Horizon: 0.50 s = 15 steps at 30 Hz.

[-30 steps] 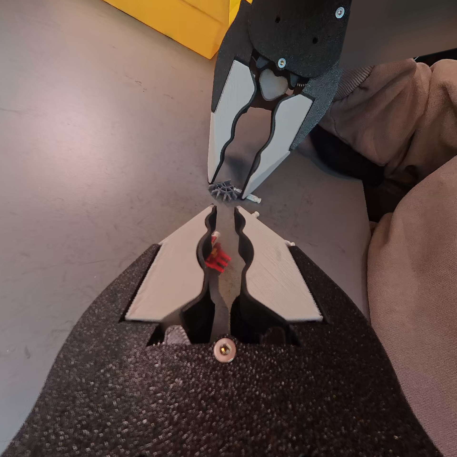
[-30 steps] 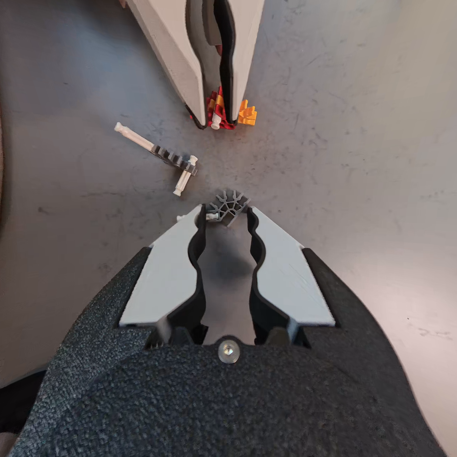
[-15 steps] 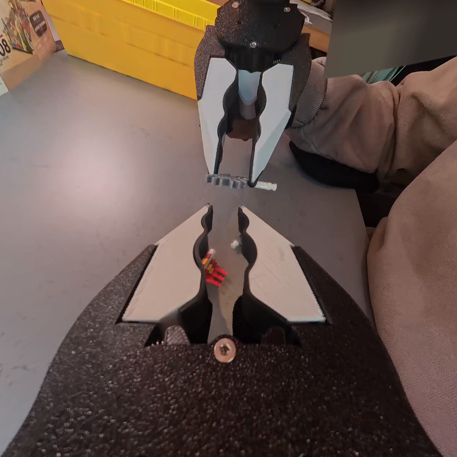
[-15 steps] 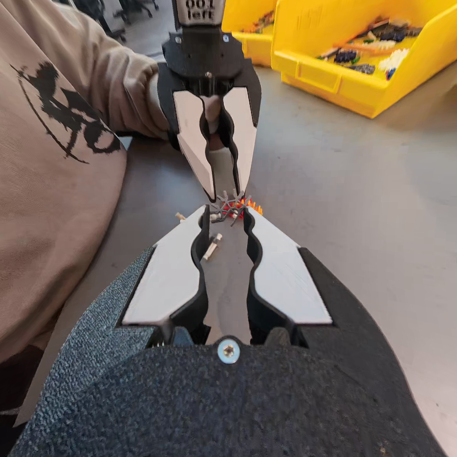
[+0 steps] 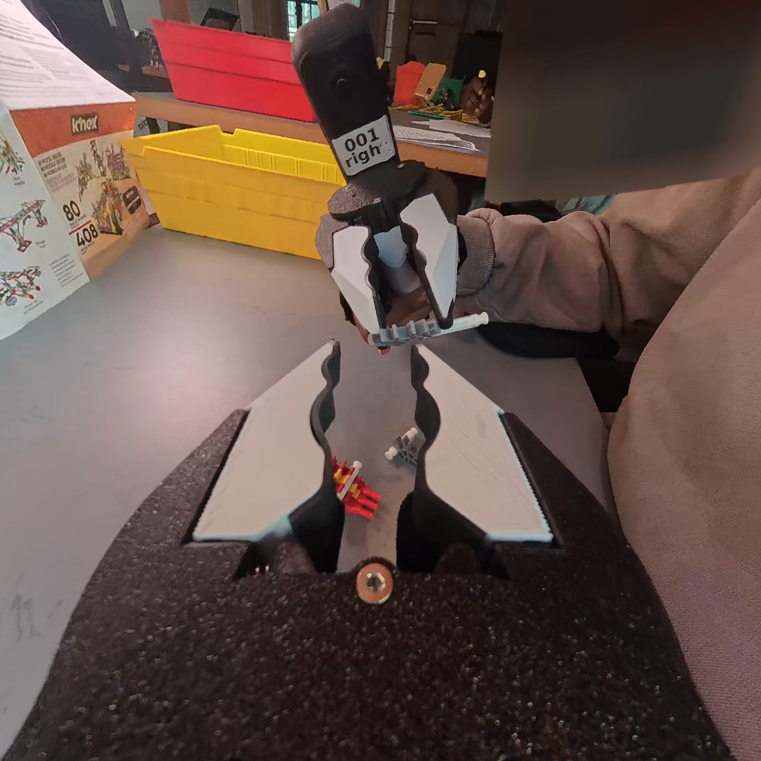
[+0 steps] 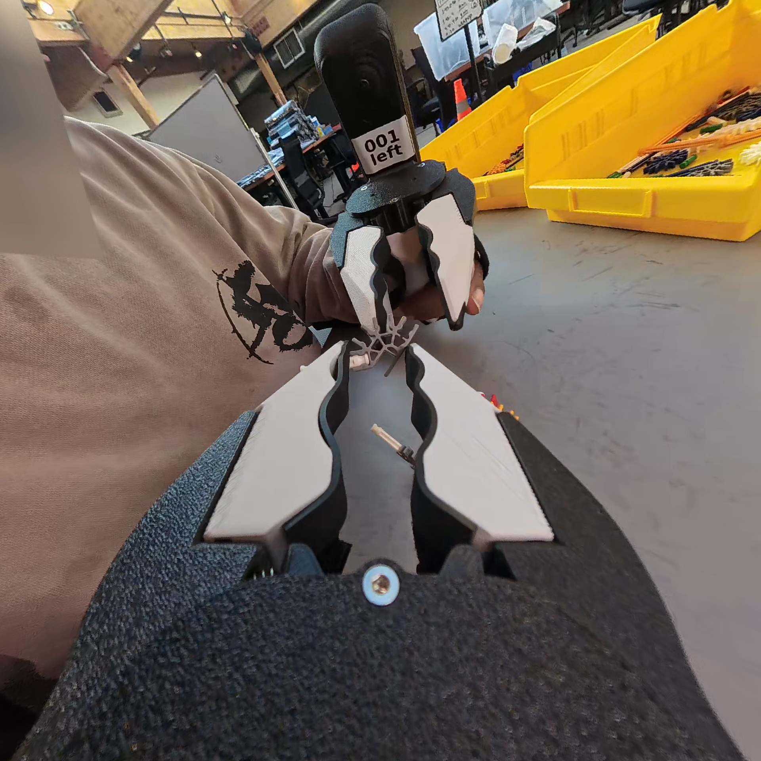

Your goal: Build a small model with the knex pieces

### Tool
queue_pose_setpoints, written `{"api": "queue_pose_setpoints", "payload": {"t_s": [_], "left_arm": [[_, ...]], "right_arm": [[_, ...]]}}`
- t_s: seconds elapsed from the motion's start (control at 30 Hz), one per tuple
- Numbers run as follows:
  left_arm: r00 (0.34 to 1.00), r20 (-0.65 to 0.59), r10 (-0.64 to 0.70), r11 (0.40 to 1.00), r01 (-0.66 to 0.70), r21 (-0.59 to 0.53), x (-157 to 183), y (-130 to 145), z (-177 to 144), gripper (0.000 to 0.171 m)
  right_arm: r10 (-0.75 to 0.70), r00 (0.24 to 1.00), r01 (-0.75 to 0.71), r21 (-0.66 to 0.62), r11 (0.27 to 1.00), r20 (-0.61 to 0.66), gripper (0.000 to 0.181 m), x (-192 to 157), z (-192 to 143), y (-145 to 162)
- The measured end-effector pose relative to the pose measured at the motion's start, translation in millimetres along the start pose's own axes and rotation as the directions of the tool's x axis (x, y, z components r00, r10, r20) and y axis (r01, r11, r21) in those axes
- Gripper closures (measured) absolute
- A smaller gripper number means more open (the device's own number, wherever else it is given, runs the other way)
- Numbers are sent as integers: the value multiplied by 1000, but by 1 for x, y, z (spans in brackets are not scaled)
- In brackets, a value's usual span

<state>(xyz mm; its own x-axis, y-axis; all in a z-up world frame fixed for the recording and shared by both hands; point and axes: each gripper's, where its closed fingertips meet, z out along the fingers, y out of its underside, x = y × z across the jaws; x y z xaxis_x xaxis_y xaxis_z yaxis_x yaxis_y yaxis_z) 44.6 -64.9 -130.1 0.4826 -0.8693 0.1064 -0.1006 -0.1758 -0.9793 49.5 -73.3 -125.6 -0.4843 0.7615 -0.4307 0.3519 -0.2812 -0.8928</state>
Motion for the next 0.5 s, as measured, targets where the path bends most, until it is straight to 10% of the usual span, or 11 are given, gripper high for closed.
{"api": "queue_pose_setpoints", "payload": {"t_s": [0.5], "left_arm": [[992, -88, 87, 996, -87, 3, 21, 0, 1, 162]], "right_arm": [[39, 996, -31, -102, 994, 85, 166, -12, 10, 22]]}}
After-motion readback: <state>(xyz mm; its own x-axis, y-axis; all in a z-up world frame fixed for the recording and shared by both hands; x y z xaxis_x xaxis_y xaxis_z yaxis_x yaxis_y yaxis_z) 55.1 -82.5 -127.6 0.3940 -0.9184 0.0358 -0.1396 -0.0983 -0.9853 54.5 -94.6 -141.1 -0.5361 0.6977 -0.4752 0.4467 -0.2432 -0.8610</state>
